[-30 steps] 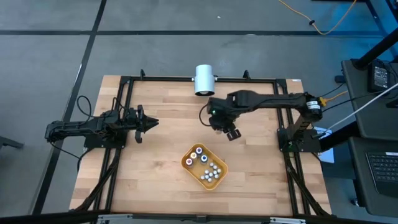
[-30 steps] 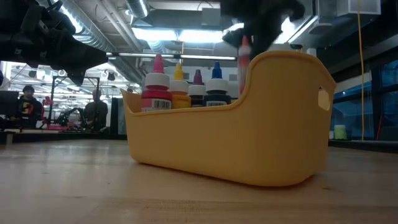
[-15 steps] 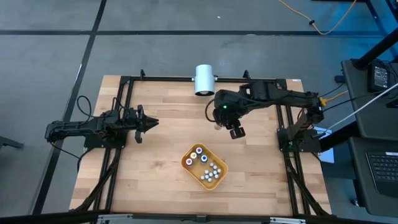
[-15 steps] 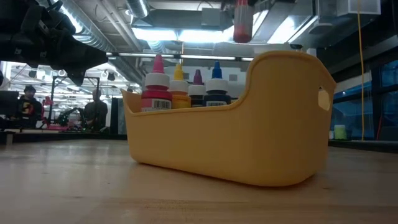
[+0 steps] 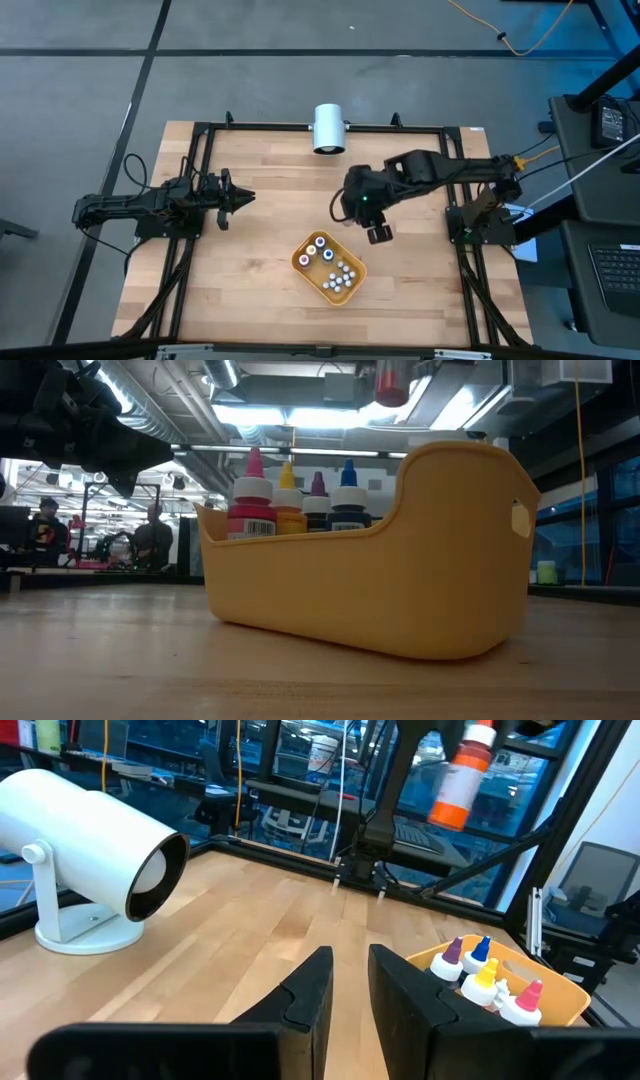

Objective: Pick & Place food coloring
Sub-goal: Put the large orange food coloring bottle into the yellow container

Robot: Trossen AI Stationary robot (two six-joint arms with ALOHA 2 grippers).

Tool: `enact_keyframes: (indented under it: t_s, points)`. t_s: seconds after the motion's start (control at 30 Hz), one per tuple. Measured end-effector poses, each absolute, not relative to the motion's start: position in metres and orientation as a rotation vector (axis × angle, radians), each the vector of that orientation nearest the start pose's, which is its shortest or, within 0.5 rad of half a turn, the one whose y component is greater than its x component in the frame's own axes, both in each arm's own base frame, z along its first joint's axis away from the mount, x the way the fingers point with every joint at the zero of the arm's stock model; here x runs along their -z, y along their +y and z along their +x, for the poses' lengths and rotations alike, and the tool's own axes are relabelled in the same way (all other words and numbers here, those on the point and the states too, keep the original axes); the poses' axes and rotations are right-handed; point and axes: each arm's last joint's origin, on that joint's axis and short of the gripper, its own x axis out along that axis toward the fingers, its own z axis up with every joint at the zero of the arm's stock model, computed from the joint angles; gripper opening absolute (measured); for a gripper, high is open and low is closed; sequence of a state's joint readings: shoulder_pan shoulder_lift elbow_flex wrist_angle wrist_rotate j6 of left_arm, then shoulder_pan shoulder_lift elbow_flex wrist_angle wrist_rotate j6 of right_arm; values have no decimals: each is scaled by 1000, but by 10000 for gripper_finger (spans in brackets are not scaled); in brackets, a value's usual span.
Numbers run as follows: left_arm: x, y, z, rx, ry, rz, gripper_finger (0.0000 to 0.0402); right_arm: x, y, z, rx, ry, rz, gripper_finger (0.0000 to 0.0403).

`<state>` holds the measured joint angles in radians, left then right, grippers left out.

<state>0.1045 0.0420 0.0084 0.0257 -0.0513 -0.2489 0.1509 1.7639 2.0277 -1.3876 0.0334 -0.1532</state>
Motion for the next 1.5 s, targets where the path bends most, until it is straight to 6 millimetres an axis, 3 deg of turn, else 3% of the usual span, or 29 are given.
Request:
enact_keyframes:
  t_s: [0.43, 0.7, 0.97, 1.2, 1.37, 1.5]
  points:
    - [-165, 12, 99, -156, -11, -249, 67, -402, 91, 337, -187, 987, -99, 162]
    - [-166, 12, 99, -156, -12, -249, 64, -415, 122, 356, -246, 990, -140, 162]
    - [-165, 12, 99, -157, -5, -249, 67, -395, 138, 357, -273, 1070, -155, 162]
    - [-165, 12, 99, -157, -7, -249, 65, -378, 146, 369, -249, 1019, -173, 162]
    - [-165, 12, 99, -156, -11, -249, 63, -348, 151, 381, -258, 1021, -190, 162]
    - [-166, 12, 99, -156, -12, -249, 66, -310, 153, 386, -259, 1077, -198, 162]
